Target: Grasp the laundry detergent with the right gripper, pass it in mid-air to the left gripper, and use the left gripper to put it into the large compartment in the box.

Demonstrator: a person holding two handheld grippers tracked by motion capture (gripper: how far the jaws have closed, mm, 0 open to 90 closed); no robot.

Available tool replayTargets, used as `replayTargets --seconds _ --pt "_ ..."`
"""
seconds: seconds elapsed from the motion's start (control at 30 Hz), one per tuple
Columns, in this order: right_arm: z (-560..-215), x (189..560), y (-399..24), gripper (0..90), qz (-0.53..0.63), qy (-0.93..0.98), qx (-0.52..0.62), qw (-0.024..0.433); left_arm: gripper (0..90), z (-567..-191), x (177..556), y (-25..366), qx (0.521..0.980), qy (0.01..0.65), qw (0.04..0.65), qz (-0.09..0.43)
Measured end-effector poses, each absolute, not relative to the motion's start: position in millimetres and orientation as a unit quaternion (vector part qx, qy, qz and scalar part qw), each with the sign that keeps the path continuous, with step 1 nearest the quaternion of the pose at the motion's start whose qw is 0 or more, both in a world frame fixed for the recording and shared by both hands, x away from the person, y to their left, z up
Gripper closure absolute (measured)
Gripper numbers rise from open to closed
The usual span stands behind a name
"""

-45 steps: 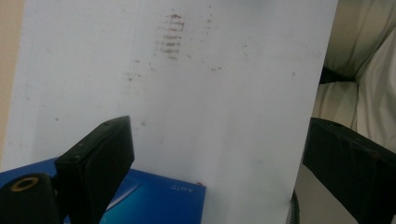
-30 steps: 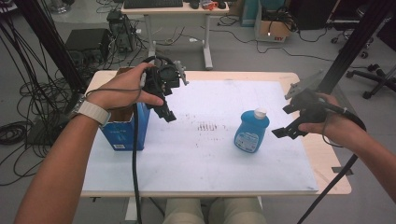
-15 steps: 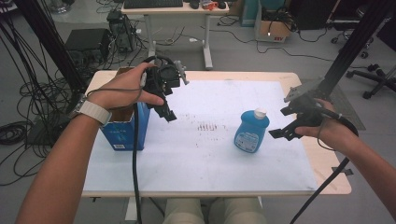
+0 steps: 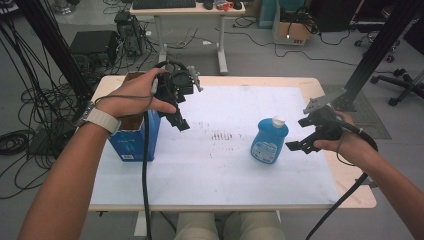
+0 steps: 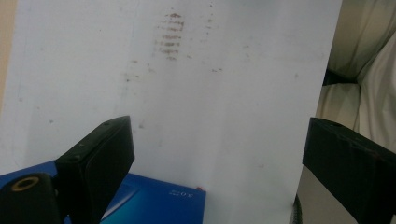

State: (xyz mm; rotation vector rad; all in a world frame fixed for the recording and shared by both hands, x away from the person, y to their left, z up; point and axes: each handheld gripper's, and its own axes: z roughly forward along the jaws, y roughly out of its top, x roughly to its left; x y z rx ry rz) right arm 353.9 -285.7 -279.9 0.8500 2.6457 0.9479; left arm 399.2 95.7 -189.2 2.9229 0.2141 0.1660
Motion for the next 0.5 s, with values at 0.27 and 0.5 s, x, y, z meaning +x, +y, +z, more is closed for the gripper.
replayTargets --seconds 0.27,0.5 --pt "-290.5 354.2 -288.3 4.2 0.334 0.890 0.291 0.110 9.3 -190.7 399.7 95.5 0.990 0.072 0.104 0.055" --pt "-299.9 352.3 -290.7 4.1 0.345 0.883 0.298 0.111 9.3 -192.5 401.0 94.9 0.990 0.071 0.104 0.055"
